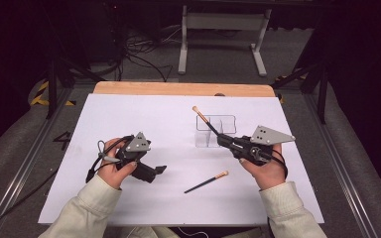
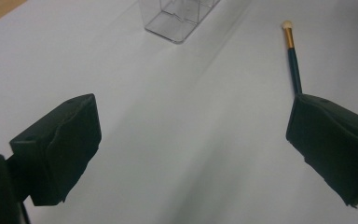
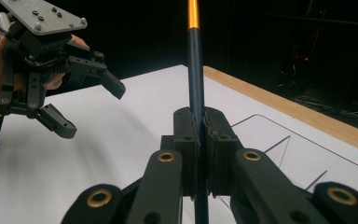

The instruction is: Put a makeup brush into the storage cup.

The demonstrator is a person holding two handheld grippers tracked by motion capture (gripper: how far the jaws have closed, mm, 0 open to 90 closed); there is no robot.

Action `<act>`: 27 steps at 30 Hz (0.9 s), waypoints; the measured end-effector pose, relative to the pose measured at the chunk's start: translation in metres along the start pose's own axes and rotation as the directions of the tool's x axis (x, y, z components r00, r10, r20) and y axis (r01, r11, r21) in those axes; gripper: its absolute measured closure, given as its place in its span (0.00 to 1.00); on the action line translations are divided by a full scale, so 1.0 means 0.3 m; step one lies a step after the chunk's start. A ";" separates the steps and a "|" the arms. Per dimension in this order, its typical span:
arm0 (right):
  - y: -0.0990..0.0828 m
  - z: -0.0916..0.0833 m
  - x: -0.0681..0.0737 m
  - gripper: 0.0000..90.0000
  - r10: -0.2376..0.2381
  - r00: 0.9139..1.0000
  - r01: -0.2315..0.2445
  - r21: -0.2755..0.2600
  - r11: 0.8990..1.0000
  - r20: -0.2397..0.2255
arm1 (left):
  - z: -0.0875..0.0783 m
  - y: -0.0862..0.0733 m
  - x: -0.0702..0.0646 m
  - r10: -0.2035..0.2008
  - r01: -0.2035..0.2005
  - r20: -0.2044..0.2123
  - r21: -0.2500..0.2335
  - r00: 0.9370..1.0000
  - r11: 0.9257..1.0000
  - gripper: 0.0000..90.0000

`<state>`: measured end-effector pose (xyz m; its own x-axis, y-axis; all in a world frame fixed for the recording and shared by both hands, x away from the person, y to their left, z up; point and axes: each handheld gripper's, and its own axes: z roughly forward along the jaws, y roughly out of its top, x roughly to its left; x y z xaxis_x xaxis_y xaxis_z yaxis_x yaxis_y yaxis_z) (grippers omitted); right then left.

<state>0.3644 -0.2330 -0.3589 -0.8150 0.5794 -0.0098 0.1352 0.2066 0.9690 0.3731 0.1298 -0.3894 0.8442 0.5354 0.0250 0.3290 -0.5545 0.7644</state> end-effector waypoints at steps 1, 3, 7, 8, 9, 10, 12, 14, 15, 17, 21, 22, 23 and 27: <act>0.000 0.003 -0.004 0.95 0.008 1.000 -0.007 -0.011 1.000 0.007 | 0.000 -0.001 0.004 -0.009 0.008 -0.005 -0.016 1.000 1.000 0.05; -0.001 0.006 -0.007 0.95 0.016 1.000 -0.015 -0.031 0.999 0.017 | 0.001 -0.002 0.006 -0.016 0.016 -0.008 -0.030 1.000 0.999 0.05; -0.003 0.009 -0.020 0.95 0.031 0.999 -0.028 -0.071 0.997 0.036 | 0.003 -0.005 0.007 -0.015 0.015 -0.010 -0.035 1.000 0.999 0.05; -0.004 0.009 -0.024 0.95 0.034 0.999 -0.030 -0.080 0.996 0.041 | 0.003 -0.005 0.007 -0.015 0.015 -0.010 -0.035 1.000 0.999 0.05; -0.004 0.010 -0.029 0.95 0.035 0.998 -0.031 -0.090 0.995 0.048 | 0.003 -0.007 0.009 -0.019 0.019 -0.014 -0.037 1.000 0.999 0.05; -0.004 0.011 -0.033 0.95 0.043 0.998 -0.037 -0.097 0.995 0.052 | 0.003 -0.008 0.010 -0.021 0.021 -0.013 -0.041 1.000 0.999 0.05; -0.005 0.015 -0.042 0.95 0.049 0.997 -0.042 -0.110 0.993 0.061 | 0.004 -0.010 0.012 -0.026 0.026 -0.013 -0.045 1.000 0.999 0.05; -0.007 0.021 -0.051 0.95 0.058 0.996 -0.048 -0.119 0.992 0.075 | 0.004 -0.011 0.014 -0.027 0.027 -0.013 -0.046 1.000 0.999 0.05; -0.008 0.025 -0.056 0.95 0.061 0.995 -0.051 -0.123 0.991 0.078 | 0.004 -0.013 0.016 -0.032 0.031 -0.015 -0.044 0.999 0.999 0.05; -0.011 0.035 -0.063 0.95 0.066 0.994 -0.054 -0.131 0.990 0.086 | 0.002 -0.017 0.019 -0.038 0.038 -0.016 -0.049 0.999 0.998 0.05; -0.014 0.050 -0.072 0.95 0.065 0.993 -0.051 -0.142 0.988 0.097 | -0.001 -0.023 0.024 -0.044 0.043 -0.020 -0.058 0.999 0.997 0.05; -0.014 0.057 -0.077 0.95 0.060 0.993 -0.044 -0.149 0.988 0.104 | -0.003 -0.028 0.028 -0.045 0.044 -0.026 -0.059 0.999 0.997 0.05; -0.014 0.061 -0.079 0.95 0.062 0.993 -0.045 -0.153 0.987 0.105 | -0.004 -0.031 0.029 -0.052 0.050 -0.025 -0.060 0.998 0.997 0.05; -0.014 0.073 -0.087 0.95 0.060 0.992 -0.042 -0.160 0.986 0.111 | -0.010 -0.036 0.036 -0.055 0.053 -0.032 -0.071 0.998 0.996 0.05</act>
<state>0.3975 -0.2318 -0.3682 -0.7376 0.6749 0.0209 0.0769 0.0533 0.9956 0.3774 0.1435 -0.3955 0.8110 0.5850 0.0032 0.3422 -0.4788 0.8085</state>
